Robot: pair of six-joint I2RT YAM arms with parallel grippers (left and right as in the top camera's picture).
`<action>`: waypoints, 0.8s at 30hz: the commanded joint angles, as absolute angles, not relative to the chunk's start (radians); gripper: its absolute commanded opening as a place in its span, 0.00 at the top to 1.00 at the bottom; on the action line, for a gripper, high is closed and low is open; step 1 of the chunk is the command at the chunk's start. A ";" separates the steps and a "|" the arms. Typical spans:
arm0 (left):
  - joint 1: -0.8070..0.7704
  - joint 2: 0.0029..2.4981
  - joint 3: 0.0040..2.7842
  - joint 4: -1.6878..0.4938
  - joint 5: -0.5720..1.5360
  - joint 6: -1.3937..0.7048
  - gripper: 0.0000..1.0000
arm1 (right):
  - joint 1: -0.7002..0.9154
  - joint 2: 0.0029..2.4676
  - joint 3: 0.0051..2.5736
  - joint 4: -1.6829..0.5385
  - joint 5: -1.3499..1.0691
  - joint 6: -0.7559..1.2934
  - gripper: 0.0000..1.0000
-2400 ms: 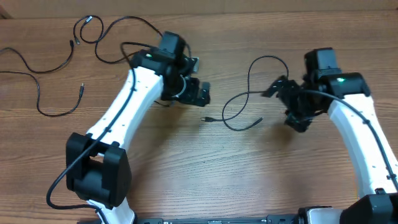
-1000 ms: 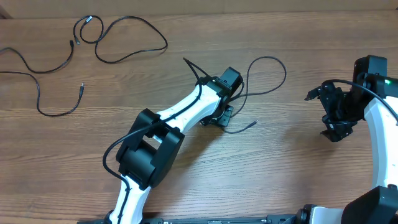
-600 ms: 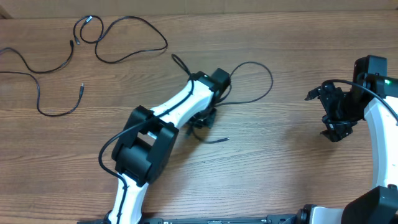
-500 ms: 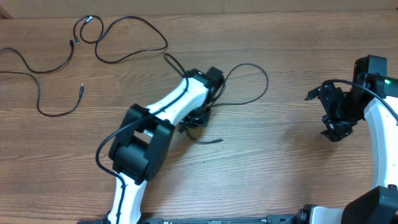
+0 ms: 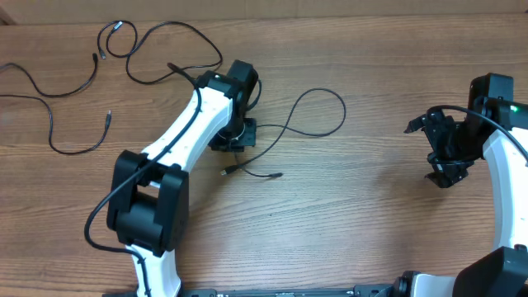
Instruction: Untangle cables
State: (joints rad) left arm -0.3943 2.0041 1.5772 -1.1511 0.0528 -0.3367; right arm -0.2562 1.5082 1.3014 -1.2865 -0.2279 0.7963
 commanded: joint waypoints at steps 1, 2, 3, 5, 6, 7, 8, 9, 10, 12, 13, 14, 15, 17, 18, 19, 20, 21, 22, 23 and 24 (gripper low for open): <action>-0.431 2.013 1.570 -1.146 0.146 -0.211 0.94 | -0.260 1.502 1.309 -1.285 -0.217 0.802 0.00; -0.438 2.016 1.568 -1.140 0.146 -0.213 0.95 | -0.260 1.502 1.309 -1.285 -0.217 0.802 0.00; -0.445 2.022 1.563 -1.127 0.147 -0.214 0.94 | -0.260 1.502 1.309 -1.285 -0.217 0.802 0.00; -0.460 2.032 1.549 -1.093 0.146 -0.213 0.90 | -0.260 1.502 1.309 -1.285 -0.217 0.802 0.00; -0.467 2.036 1.539 -1.071 0.137 -0.213 0.88 | -0.260 1.502 1.309 -1.285 -0.217 0.802 0.00; -0.472 2.040 1.528 -1.053 0.112 -0.213 0.87 | -0.260 1.502 1.309 -1.285 -0.217 0.802 0.00; -0.473 2.040 1.518 -1.038 0.088 -0.213 0.87 | -0.260 1.502 1.309 -1.285 -0.217 0.802 0.00; -0.472 2.040 1.508 -1.023 0.060 -0.213 0.87 | -0.260 1.502 1.309 -1.285 -0.217 0.802 0.00; -0.472 2.040 1.507 -1.022 0.044 -0.213 0.87 | -0.260 1.502 1.309 -1.285 -0.217 0.802 0.00; -0.470 2.040 1.507 -1.022 0.017 -0.213 0.85 | -0.260 1.502 1.309 -1.285 -0.217 0.802 0.00; -0.470 2.040 1.507 -1.022 0.015 -0.212 0.82 | -0.260 1.502 1.309 -1.285 -0.217 0.802 0.00; -0.470 2.040 1.507 -1.023 0.015 -0.211 0.75 | -0.260 1.502 1.309 -1.285 -0.217 0.802 0.00; -0.470 2.040 1.507 -1.024 0.015 -0.206 0.69 | -0.260 1.502 1.309 -1.285 -0.217 0.802 0.00; -0.470 2.040 1.506 -1.023 0.016 -0.186 0.57 | -0.260 1.502 1.309 -1.285 -0.217 0.802 0.00; -0.470 2.040 1.506 -1.023 0.015 -0.174 0.51 | -0.260 1.502 1.309 -1.285 -0.217 0.802 0.00; -0.470 2.040 1.506 -1.022 0.015 -0.161 0.48 | -0.260 1.502 1.309 -1.285 -0.217 0.802 0.00; -0.470 2.040 1.505 -1.022 0.015 -0.155 0.46 | -0.260 1.502 1.309 -1.285 -0.217 0.802 0.00; -0.470 2.040 1.505 -1.023 0.015 -0.155 0.43 | -0.260 1.502 1.309 -1.285 -0.217 0.802 0.00; -0.470 2.040 1.505 -1.023 0.015 -0.155 0.42 | -0.260 1.502 1.309 -1.285 -0.217 0.802 0.00; -0.471 2.040 1.504 -1.023 0.015 -0.155 0.41 | -0.260 1.502 1.309 -1.285 -0.217 0.802 0.00; -0.471 2.040 1.497 -1.018 0.015 -0.147 0.39 | -0.260 1.502 1.309 -1.285 -0.217 0.802 0.00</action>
State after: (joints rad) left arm -0.4736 2.0274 1.5131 -1.0241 0.0254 -0.1802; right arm -0.2565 1.5082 1.3014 -1.2869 -0.2279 0.7963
